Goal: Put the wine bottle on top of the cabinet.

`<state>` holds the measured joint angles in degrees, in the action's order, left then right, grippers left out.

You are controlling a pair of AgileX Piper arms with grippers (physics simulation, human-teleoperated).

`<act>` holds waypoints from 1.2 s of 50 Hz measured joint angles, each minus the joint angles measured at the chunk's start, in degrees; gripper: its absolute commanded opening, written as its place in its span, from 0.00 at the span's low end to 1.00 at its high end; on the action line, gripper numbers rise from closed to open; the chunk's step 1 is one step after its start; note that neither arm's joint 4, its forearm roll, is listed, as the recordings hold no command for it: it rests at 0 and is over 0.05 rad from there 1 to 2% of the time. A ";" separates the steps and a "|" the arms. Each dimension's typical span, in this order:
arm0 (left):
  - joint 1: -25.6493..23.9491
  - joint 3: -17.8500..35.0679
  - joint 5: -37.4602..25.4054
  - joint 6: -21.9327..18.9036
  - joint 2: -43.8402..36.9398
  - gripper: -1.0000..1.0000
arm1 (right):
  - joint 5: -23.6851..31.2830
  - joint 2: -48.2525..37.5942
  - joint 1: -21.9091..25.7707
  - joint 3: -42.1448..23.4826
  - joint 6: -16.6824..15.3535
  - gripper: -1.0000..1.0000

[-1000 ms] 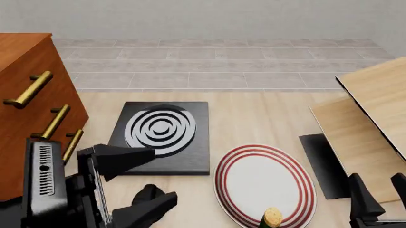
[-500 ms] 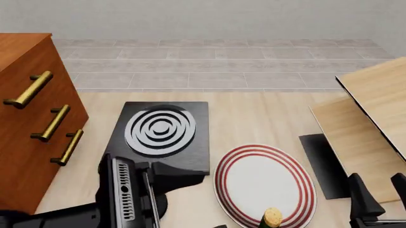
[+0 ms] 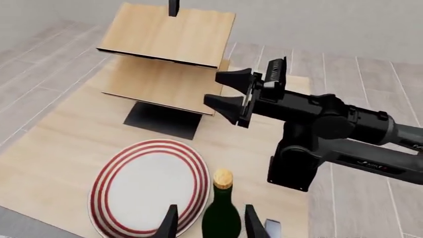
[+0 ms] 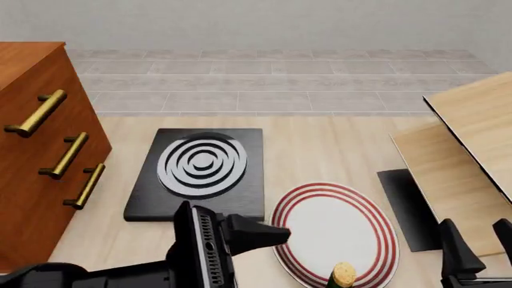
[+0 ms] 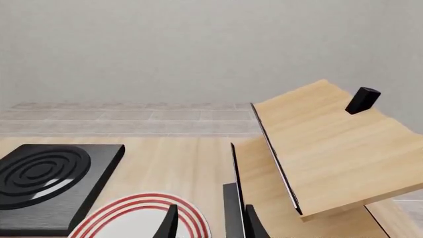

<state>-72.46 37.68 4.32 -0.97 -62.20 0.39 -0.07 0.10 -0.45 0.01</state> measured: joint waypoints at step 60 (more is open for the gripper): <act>-2.51 6.25 0.25 -1.16 -11.10 1.00 | -0.06 -0.01 0.01 0.04 -0.01 1.00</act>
<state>-74.97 43.94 4.57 -2.13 -73.30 0.33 -0.08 0.11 -0.41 0.00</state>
